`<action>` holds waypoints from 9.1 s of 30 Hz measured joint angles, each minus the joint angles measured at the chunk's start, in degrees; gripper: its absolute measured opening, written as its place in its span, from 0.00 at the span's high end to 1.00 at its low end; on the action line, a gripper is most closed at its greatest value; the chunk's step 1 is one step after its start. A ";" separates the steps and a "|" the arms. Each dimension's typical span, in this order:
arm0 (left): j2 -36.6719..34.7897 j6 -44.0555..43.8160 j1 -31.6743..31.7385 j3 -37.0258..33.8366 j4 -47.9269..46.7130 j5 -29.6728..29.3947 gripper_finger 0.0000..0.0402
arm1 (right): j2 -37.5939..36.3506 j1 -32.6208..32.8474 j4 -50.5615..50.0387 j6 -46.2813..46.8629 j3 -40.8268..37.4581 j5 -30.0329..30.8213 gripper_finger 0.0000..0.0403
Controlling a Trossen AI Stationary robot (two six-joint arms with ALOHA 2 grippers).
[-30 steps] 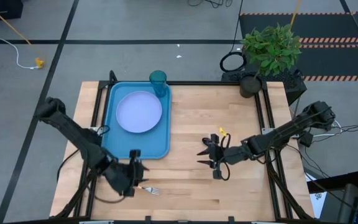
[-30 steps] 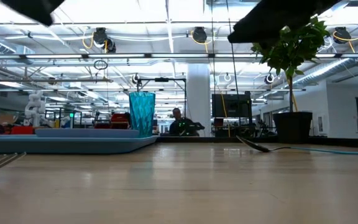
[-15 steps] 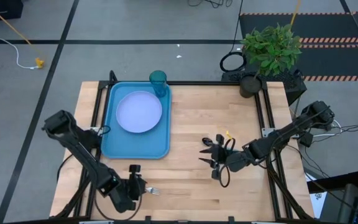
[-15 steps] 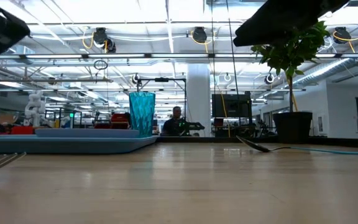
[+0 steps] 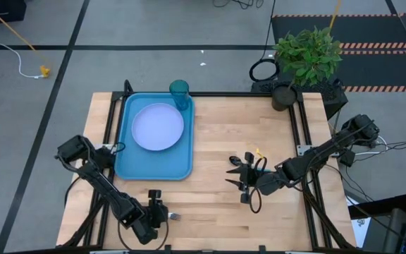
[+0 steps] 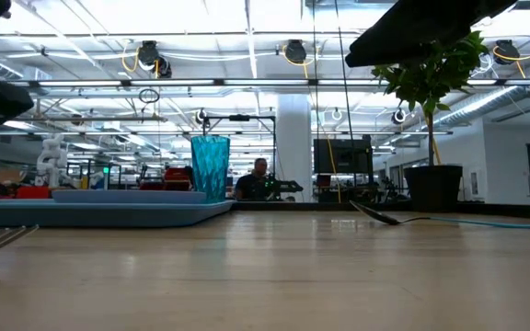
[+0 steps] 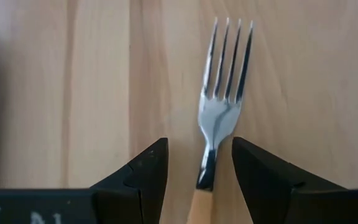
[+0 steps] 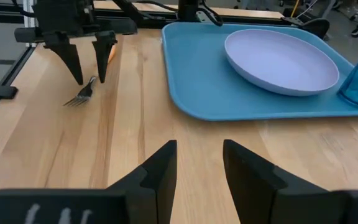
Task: Pick and place plate/cup/fork/spoon on tray
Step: Put the yellow fork on the blue tray
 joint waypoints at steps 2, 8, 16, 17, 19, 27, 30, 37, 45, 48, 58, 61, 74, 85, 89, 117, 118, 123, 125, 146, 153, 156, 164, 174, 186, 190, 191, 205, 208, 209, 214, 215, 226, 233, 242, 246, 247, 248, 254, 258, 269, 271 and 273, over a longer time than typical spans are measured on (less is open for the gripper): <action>0.60 0.03 0.01 0.00 0.04 0.23 0.55 | 0.00 0.00 0.02 -0.22 0.00 -0.04 0.70; 1.46 0.04 -0.29 0.17 -0.37 0.38 0.68 | 0.00 -0.02 0.02 -0.22 0.00 -0.09 0.70; 1.50 0.23 -0.63 0.15 -1.90 1.67 0.89 | 0.00 -0.02 0.33 -0.22 0.02 -0.11 0.70; 1.50 0.27 -0.63 0.05 -2.01 1.66 0.91 | 0.00 -0.02 0.33 -0.22 0.02 -0.11 0.70; 1.50 0.31 -0.63 -0.15 -2.02 1.62 0.94 | 0.00 -0.02 0.38 -0.22 0.02 -0.13 0.70; -0.05 -0.13 -0.11 -0.51 -2.78 1.73 0.94 | 0.00 -0.02 0.48 -1.09 0.07 -0.15 0.70; -1.54 0.30 -0.04 -0.66 -4.00 1.71 0.95 | 0.00 -0.02 0.48 -1.31 0.07 -0.15 0.70; -2.72 0.21 -0.04 -0.54 -5.77 0.82 0.98 | 0.00 -0.02 0.48 -1.33 0.07 -0.15 0.70; -2.78 -0.08 0.51 -0.52 -4.73 0.57 0.98 | 0.00 -0.02 0.50 -1.33 0.07 -0.15 0.70; -2.78 -0.54 0.46 -0.51 -4.73 0.55 0.98 | 0.00 -0.02 0.50 -1.52 0.07 -0.16 0.70; -1.18 -1.04 0.64 -0.50 -4.50 -1.92 0.98 | 0.00 -0.02 0.50 -1.55 0.07 -0.18 0.70; -1.01 -1.06 0.62 -0.50 -4.35 -2.36 0.98 | 0.00 -0.03 0.50 -1.51 0.07 -0.18 0.70; -0.97 -4.15 0.62 -0.50 -2.79 -0.56 0.75 | 0.00 -0.02 0.50 -1.55 0.07 -0.20 0.70; -3.63 -5.33 0.62 -0.44 -6.51 1.22 0.67 | 0.00 -0.02 0.50 -1.74 0.07 -0.24 0.70; -3.87 -5.15 0.76 -0.44 -7.75 2.59 0.74 | 0.00 -0.02 0.50 -1.73 0.07 -0.31 0.70; -3.76 5.75 5.08 5.17 -14.05 -4.87 0.95 | 0.38 0.04 11.37 -4.13 0.07 -1.73 0.70; -3.76 6.85 5.16 6.52 -15.57 -6.46 0.95 | 0.76 0.04 13.19 -4.27 0.07 -1.73 0.70; -3.76 17.83 5.13 11.70 -16.62 -15.19 0.95 | 4.57 0.01 22.67 -6.59 0.07 -4.70 0.68; -3.76 22.26 5.26 12.66 -16.69 -18.28 0.95 | 6.87 -0.22 26.21 -7.16 0.09 -5.57 0.66; -3.79 40.73 13.29 12.44 -15.93 -21.58 0.95 | 23.19 -7.24 32.03 -25.34 5.72 -18.33 0.62; -3.79 42.45 15.14 12.44 -15.79 -21.37 0.95 | 23.69 -10.11 28.25 -28.32 6.54 -21.24 0.74; -3.79 42.46 15.77 12.44 -15.75 -21.35 0.95 | 23.69 -10.60 28.06 -29.64 6.54 -21.27 0.84; -3.79 38.47 16.99 12.65 -14.10 -15.15 0.94 | 23.69 -10.31 26.17 -31.41 6.56 -21.46 0.97; -3.87 28.97 20.82 19.73 -20.87 5.02 0.60 | 23.69 -8.81 26.20 -41.27 6.56 -21.38 1.00; -5.02 28.47 26.72 24.72 -28.21 5.31 0.49 | 23.69 -8.83 24.54 -60.58 6.56 -15.56 1.00; -8.99 28.18 29.95 24.16 -26.62 9.78 0.53 | 23.69 -8.85 24.40 -69.21 6.54 -14.52 1.00; -9.52 27.95 30.47 24.06 -26.63 10.67 0.54 | 23.69 -8.79 24.46 -71.18 6.54 -13.67 1.00; -7.74 28.56 34.64 23.38 -24.10 12.29 0.61 | 23.65 -9.61 27.01 -87.99 6.54 -4.92 1.00; -7.76 29.42 35.07 21.80 -24.40 12.31 0.60 | 23.65 -9.60 27.06 -90.24 6.54 -3.01 1.00; -7.99 29.45 35.13 21.19 -24.20 12.79 0.59 | 23.65 -9.60 27.11 -90.79 6.54 -2.86 1.00; -8.26 30.91 35.11 17.54 -20.36 14.25 0.57 | 23.65 -9.64 27.51 -91.76 6.54 -2.99 1.00; -8.23 31.04 35.14 16.76 -19.64 14.13 0.57 | 23.65 -9.74 27.58 -91.76 6.54 -3.04 1.00; -8.25 32.60 36.31 14.93 -14.58 13.26 0.72 | 23.65 -10.14 27.67 -93.24 6.54 -3.08 1.00; -8.48 32.44 36.31 14.93 -14.85 13.10 0.82 | 23.65 -10.12 27.45 -93.81 6.54 -3.10 1.00; -8.49 33.47 35.74 14.95 -15.00 13.26 0.95 | 23.65 -10.14 27.39 -92.63 6.54 -3.91 1.00; -8.49 33.11 35.53 15.00 -15.55 13.34 0.95 | 23.65 -10.16 27.49 -88.20 6.54 -5.54 0.96; -8.49 32.91 35.32 15.02 -16.04 12.85 0.94 | 23.65 -10.16 27.65 -86.86 6.54 -6.13 0.94; -8.51 32.69 35.11 15.01 -16.67 12.09 0.94 | 23.65 -10.15 27.80 -85.52 6.54 -6.34 0.91; -8.59 31.23 32.94 14.44 -19.77 7.54 0.95 | 23.65 -9.62 28.11 -73.70 6.54 -6.23 0.77; -8.62 30.21 31.64 10.60 -19.47 6.29 0.95 | 23.39 -8.13 28.21 -65.29 6.51 -5.93 0.70; -8.59 32.47 33.25 -4.86 -11.74 1.03 0.95 | 22.95 -4.85 27.85 -51.62 6.51 -5.99 0.66; -8.59 34.13 33.95 -6.50 -9.37 0.93 0.95 | 22.95 -4.72 27.85 -50.15 6.51 -5.92 0.66; -8.59 35.93 34.55 -8.02 -7.28 0.92 0.95 | 22.95 -4.70 27.87 -49.25 6.51 -5.90 0.66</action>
